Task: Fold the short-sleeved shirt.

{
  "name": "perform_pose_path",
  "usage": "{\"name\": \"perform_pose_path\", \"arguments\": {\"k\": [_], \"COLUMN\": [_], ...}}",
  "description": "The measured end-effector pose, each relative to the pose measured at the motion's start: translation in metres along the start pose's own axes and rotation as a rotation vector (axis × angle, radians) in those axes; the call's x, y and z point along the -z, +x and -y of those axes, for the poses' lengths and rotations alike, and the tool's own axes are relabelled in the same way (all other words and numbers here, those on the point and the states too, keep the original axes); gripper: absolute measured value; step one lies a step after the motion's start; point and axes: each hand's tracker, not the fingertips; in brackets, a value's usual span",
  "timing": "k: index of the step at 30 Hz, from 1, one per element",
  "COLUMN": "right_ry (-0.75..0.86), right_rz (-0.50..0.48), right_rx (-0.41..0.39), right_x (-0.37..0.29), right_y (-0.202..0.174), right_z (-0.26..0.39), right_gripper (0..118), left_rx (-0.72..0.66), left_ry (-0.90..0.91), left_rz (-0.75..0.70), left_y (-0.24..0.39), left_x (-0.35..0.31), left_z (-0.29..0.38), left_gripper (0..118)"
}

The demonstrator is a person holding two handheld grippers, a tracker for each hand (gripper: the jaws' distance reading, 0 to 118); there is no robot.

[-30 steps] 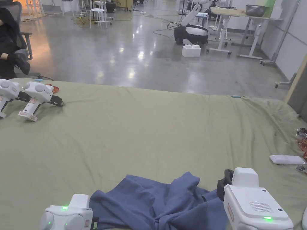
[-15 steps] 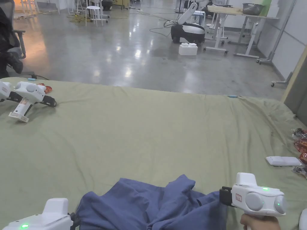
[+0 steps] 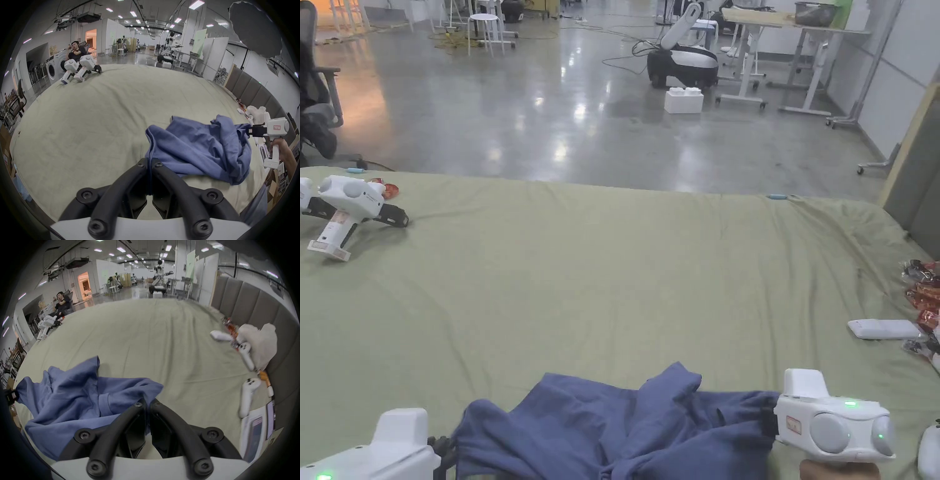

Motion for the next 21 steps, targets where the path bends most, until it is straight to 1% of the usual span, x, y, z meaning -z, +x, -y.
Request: {"name": "perform_pose_path", "arguments": {"k": [4,7,10,13,16,19,21], "right_ry": [0.089,0.15,0.19,0.251,0.306,0.362,0.406], "right_rz": [0.014,0.062,0.082,0.122,0.116,0.124,0.103], "right_rx": [-0.022,-0.049,-0.035,-0.044,-0.02,-0.018,0.009], "right_x": [-0.045,-0.076,-0.102,-0.128,-0.153,-0.175,-0.189], "right_y": [0.009,0.013,0.019,0.021,0.024,0.021,0.021], "right_z": [-0.014,-0.024,-0.038,-0.055,-0.073,-0.091,-0.107], "right_gripper": [1,1,1,1,1,1,1], "left_rx": [0.011,0.036,0.055,0.075,0.06,0.058,0.034], "left_ry": [0.054,0.12,0.174,0.247,0.304,0.355,0.409], "left_rz": [0.013,0.003,0.006,-0.014,-0.017,-0.049,-0.054], "left_y": [0.001,0.005,0.003,-0.007,-0.019,-0.022,-0.024], "left_x": [-0.018,-0.039,-0.058,-0.074,-0.089,-0.108,-0.122], "left_z": [-0.019,-0.037,-0.061,-0.088,-0.116,-0.141,-0.158], "left_gripper": [0,0,0,0,0,0,0]}}
